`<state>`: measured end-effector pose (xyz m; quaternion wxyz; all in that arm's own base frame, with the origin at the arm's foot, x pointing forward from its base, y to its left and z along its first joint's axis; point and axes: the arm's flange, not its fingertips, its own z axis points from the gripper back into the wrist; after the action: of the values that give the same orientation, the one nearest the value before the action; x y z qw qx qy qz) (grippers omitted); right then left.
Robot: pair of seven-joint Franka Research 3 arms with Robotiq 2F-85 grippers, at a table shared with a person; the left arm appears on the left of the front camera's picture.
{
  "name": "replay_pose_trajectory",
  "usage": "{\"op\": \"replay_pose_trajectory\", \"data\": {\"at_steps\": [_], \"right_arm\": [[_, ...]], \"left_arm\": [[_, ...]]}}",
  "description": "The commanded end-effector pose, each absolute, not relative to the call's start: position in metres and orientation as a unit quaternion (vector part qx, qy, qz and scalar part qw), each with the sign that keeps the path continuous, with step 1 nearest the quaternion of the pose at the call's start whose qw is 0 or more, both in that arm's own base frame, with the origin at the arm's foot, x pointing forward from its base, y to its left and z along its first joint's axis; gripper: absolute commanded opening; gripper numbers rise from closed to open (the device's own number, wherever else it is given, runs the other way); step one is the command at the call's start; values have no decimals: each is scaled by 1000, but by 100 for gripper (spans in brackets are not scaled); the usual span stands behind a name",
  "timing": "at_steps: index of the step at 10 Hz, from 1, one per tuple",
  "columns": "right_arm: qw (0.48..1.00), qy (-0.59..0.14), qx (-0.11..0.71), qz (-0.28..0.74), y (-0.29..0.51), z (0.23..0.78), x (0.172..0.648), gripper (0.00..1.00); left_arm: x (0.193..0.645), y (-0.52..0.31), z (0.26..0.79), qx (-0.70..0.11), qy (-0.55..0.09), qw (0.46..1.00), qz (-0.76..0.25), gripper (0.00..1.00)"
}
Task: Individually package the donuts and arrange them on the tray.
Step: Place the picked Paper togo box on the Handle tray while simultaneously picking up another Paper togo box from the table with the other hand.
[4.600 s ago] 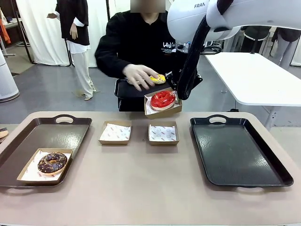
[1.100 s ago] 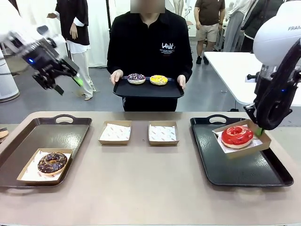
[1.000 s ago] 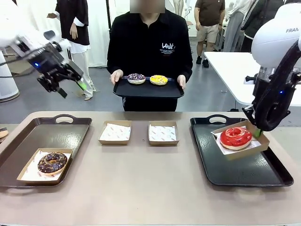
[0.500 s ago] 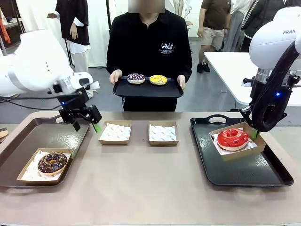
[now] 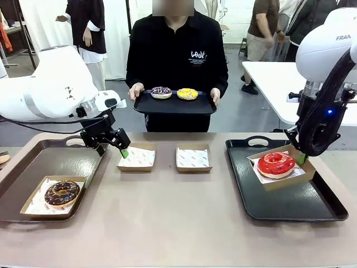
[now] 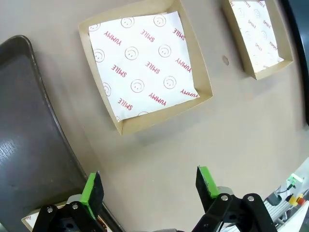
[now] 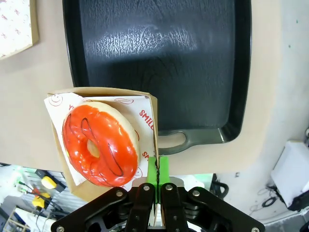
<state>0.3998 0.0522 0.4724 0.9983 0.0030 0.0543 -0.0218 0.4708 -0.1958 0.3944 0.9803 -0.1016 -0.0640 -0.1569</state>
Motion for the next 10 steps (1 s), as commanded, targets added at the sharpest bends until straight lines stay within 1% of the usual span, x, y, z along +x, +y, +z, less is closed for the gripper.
{"op": "replay_pose_trajectory", "data": {"at_steps": [1,8,9,10], "right_arm": [[998,55,-3,-20,51,474,399,1],[998,54,3,-22,52,472,400,1],[999,54,4,-6,55,465,391,1],[999,39,4,-7,55,462,386,1]], "left_arm": [[468,-195,393,-101,-53,981,-158,100],[470,-195,393,-101,-58,981,-157,100],[473,-194,398,-106,-53,983,-144,100],[478,-195,407,-114,-46,986,-116,100]]}}
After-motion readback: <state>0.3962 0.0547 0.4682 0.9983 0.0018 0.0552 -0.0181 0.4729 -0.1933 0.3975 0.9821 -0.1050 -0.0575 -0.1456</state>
